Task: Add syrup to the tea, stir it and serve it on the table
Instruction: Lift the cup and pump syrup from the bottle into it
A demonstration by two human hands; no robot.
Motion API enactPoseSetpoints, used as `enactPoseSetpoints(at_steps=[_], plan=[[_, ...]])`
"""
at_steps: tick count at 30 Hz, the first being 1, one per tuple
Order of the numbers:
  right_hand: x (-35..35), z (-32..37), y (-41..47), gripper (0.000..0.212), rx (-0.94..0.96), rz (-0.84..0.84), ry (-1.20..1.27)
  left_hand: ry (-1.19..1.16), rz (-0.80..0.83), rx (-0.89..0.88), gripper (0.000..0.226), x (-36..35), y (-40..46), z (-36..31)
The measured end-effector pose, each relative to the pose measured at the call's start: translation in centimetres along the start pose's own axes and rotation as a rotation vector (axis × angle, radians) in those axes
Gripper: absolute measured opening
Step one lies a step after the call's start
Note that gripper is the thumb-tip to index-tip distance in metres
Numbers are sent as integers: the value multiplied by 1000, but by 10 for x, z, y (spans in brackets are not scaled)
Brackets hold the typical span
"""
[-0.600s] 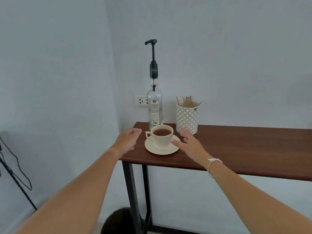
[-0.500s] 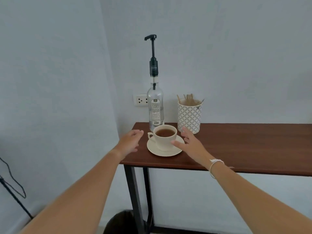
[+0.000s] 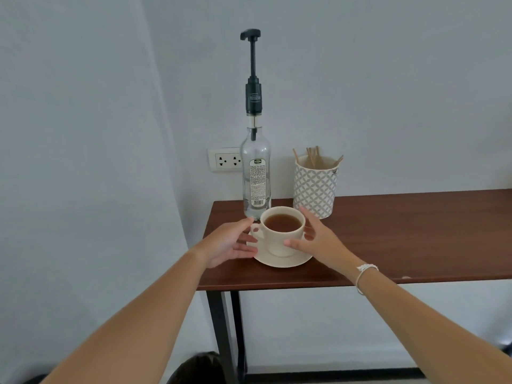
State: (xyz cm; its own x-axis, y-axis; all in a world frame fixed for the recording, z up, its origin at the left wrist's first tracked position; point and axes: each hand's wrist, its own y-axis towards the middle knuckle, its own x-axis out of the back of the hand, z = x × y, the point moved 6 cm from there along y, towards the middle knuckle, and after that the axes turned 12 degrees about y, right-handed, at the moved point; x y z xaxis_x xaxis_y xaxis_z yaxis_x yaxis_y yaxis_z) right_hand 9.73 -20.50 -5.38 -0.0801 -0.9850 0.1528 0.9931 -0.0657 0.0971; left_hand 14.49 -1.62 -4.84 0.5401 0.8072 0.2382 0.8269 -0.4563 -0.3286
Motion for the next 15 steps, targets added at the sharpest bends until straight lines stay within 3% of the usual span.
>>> enactPoseSetpoints(at_steps=[10,15], plan=[[0,-7,18,101,9,58,127,-61,12,45,35,-12,2,1],[3,-9,20,71,63,71,196,-10,12,54,32,-14,4,-5]])
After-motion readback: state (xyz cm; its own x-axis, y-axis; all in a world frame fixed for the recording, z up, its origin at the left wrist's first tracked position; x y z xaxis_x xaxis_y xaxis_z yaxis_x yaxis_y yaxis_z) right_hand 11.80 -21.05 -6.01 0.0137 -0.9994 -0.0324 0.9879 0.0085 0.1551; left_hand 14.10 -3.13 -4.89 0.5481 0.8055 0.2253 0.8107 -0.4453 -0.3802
